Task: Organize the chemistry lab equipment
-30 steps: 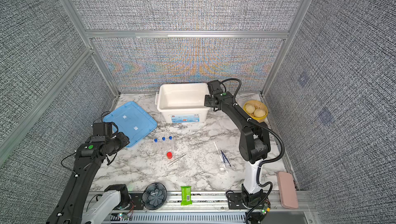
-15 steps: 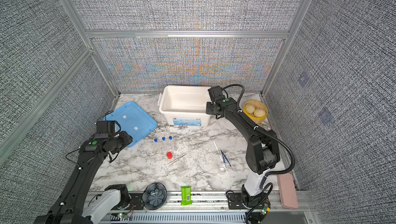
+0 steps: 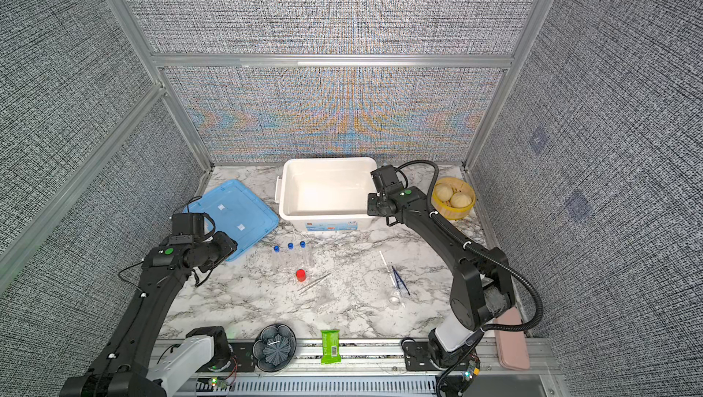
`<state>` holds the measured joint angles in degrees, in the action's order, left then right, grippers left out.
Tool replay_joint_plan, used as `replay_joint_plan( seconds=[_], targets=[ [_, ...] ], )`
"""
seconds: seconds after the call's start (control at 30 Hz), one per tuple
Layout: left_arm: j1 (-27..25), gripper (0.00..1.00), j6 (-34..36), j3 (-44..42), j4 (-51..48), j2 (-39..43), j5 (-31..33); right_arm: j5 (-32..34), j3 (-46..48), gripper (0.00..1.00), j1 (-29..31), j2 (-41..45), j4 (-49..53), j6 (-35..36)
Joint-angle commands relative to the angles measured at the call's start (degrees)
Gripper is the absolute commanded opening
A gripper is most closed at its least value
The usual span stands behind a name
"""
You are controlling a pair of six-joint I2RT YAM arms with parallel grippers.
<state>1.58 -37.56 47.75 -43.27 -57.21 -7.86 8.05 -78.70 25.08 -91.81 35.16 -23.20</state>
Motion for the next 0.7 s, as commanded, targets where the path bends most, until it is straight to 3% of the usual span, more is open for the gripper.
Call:
replay_joint_plan(
  seconds=[0.0,0.37,0.67],
  targets=[
    [0.0,0.51,-1.1,0.1,1.3,-0.4,-2.0,-0.2,-1.0,0.06,0.0,0.7,3.4,0.1],
    [0.0,0.51,-2.1,-0.7,1.9,0.1,-3.1,0.0,-1.9,0.06,0.0,1.0,3.7,0.2],
    [0.1,0.49,-2.3,-0.3,-0.2,0.5,-0.8,-1.2,-2.6,0.38,0.0,0.8,4.3,0.2]
  ],
)
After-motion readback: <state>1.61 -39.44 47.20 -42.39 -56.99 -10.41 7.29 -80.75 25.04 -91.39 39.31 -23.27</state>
